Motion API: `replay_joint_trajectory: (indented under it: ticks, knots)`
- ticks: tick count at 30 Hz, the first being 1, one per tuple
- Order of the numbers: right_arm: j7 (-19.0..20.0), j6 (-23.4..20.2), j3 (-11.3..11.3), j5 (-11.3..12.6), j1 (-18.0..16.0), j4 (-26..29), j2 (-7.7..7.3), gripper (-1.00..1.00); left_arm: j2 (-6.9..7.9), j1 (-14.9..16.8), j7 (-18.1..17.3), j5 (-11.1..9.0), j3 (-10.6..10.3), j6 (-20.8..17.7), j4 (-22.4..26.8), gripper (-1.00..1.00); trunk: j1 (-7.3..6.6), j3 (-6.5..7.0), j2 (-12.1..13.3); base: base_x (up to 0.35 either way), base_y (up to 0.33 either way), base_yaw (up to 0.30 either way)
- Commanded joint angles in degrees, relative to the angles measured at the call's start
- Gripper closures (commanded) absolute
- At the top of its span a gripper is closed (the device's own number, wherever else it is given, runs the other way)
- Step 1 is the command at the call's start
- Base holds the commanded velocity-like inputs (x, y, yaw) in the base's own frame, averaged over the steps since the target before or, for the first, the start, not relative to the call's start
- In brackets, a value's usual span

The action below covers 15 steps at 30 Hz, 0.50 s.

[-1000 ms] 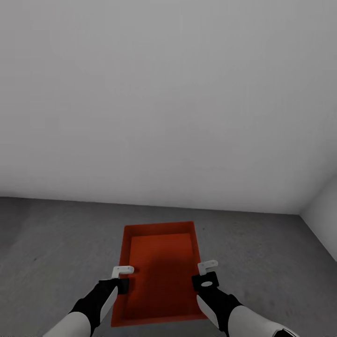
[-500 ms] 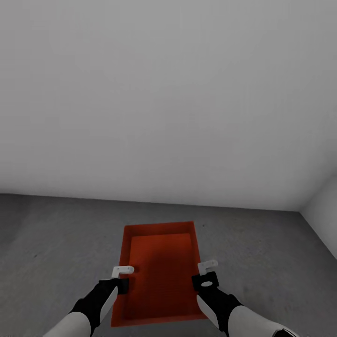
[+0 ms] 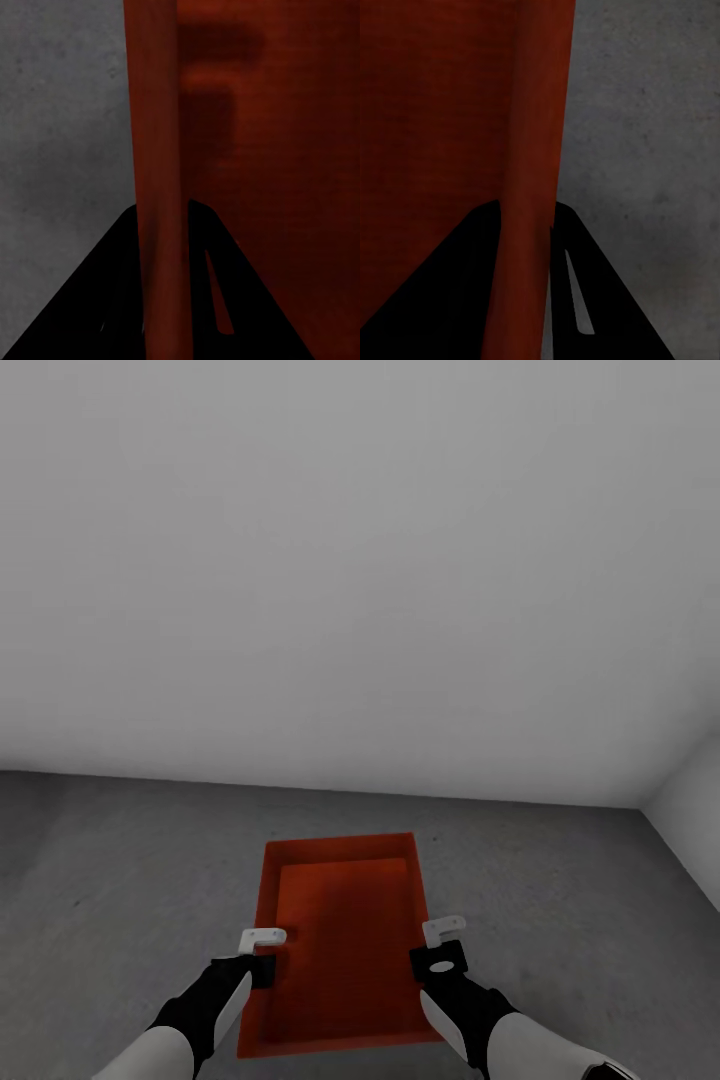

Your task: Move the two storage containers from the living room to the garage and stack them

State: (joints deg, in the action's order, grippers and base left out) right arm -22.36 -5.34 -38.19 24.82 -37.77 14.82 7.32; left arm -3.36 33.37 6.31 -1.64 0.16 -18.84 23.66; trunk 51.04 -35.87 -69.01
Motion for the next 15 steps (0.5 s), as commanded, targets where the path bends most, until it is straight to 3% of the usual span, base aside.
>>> replay_joint_trajectory:
  ticks: [1,15]
  knots:
    - [0.6,-0.4,-0.4,1.3,0.0,0.1,0.39,1.0,-0.06,0.0,0.3,0.3,0.3,-0.3,0.2,1.0,0.0,-0.05,0.0,0.0,0.0,0.0]
    - [0.6,-0.4,-0.4,1.3,0.0,0.1,0.39,1.0,-0.06,0.0,0.3,0.3,0.3,-0.3,0.2,1.0,0.0,-0.05,0.0,0.0,0.0,0.0]
